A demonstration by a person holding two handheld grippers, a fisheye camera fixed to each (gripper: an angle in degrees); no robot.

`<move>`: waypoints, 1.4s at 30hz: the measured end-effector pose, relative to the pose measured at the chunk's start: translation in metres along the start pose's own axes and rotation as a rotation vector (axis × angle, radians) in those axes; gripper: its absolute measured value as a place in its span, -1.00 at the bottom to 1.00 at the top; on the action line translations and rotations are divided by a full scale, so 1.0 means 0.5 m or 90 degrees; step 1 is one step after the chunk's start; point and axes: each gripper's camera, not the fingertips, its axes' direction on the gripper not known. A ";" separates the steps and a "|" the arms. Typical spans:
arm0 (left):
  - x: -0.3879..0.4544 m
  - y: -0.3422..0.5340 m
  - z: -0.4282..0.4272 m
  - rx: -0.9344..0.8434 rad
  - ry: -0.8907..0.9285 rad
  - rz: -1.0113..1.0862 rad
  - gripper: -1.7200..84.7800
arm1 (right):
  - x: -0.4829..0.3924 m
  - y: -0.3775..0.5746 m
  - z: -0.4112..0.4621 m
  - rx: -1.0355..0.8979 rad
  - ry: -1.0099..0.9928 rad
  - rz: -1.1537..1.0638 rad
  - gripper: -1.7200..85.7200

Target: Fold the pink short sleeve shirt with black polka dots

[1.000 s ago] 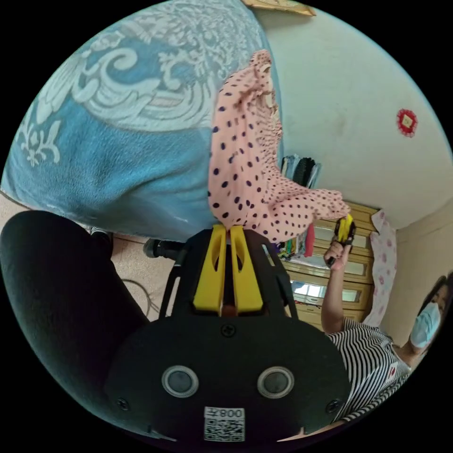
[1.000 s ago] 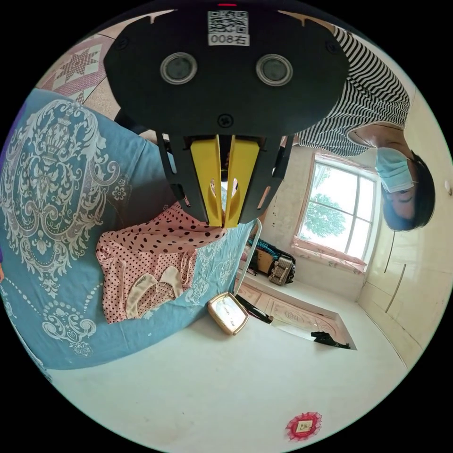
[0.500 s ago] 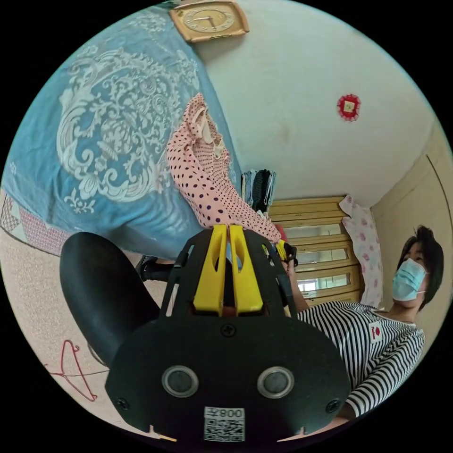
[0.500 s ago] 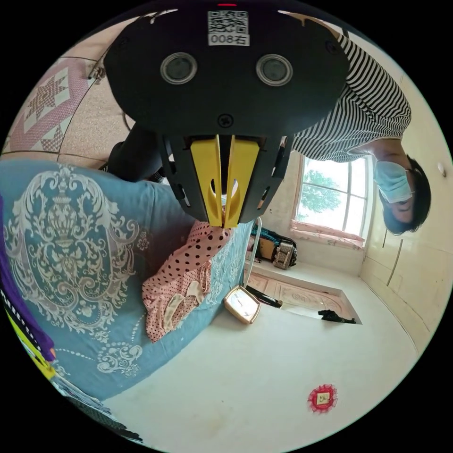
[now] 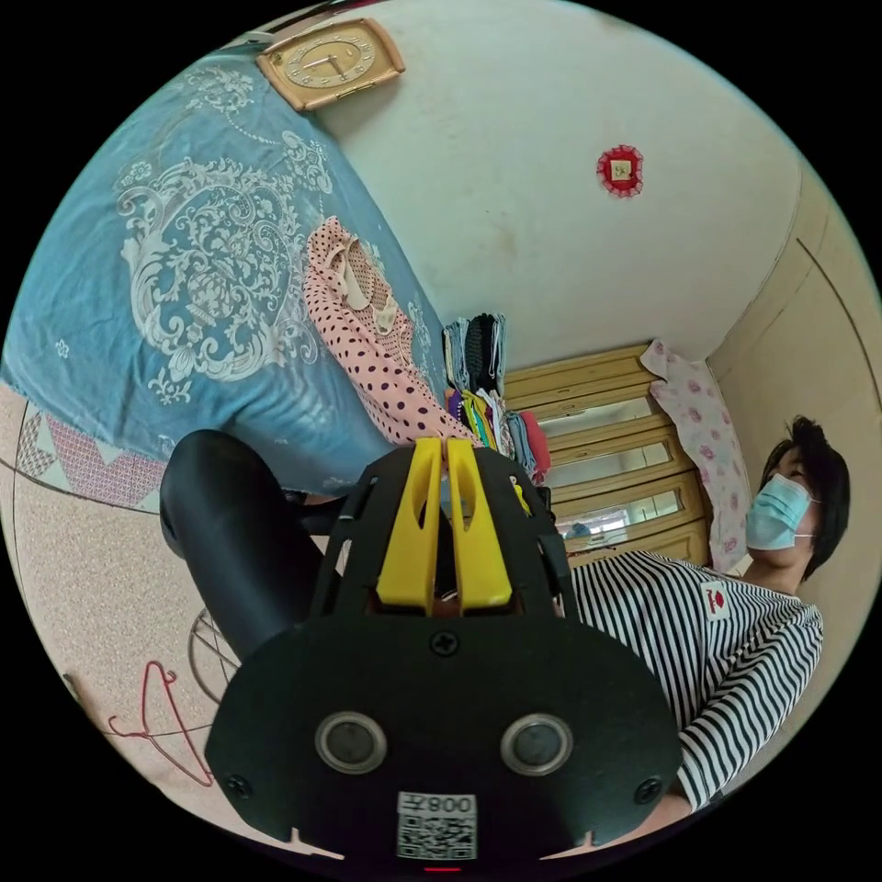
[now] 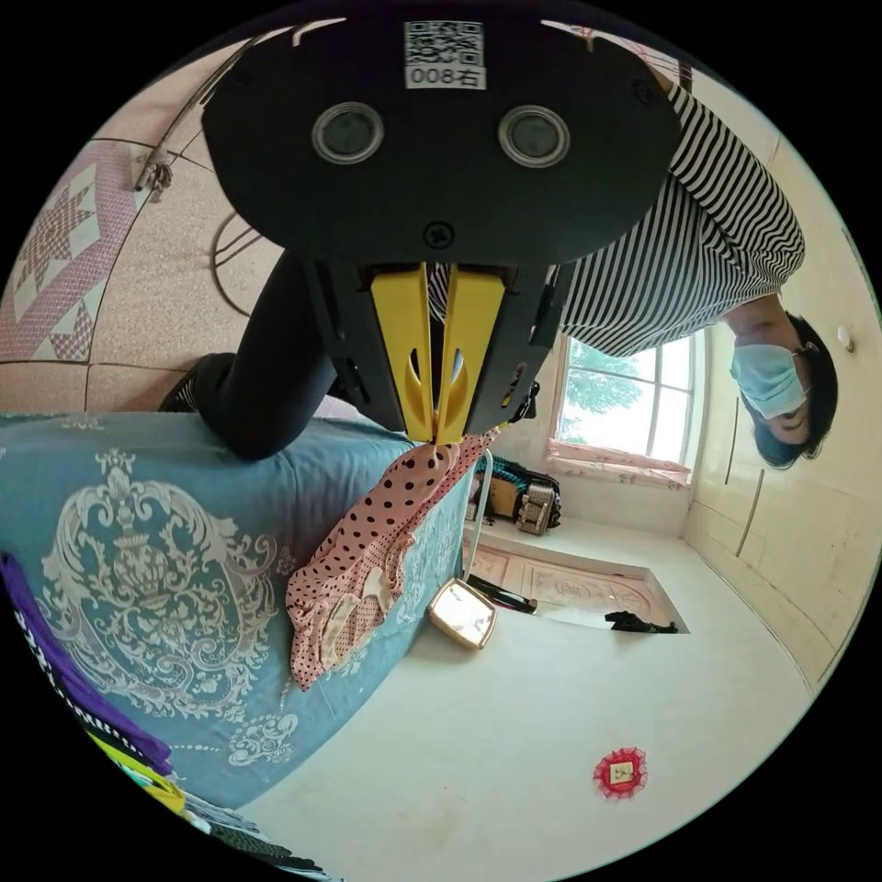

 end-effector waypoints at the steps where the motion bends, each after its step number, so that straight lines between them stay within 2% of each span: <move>1: 0.000 0.005 -0.004 -0.002 -0.001 0.000 -0.94 | 0.007 0.016 0.005 -0.004 -0.001 0.003 -0.96; 9: -0.030 -0.003 0.000 -0.012 -0.014 -0.032 -0.94 | 0.068 0.085 0.053 -0.020 0.007 0.035 -0.96; 18: -0.043 -0.169 0.069 -0.008 -0.011 -0.014 -0.94 | 0.120 0.007 0.103 0.009 0.018 0.021 -0.95; 27: -0.045 -0.455 0.166 -0.002 -0.027 0.016 -0.94 | 0.156 -0.203 0.166 0.036 0.011 -0.017 -0.96; 42: -0.153 -1.021 0.419 -0.012 -0.094 0.010 -0.94 | 0.272 -0.710 0.342 0.043 0.049 -0.020 -0.95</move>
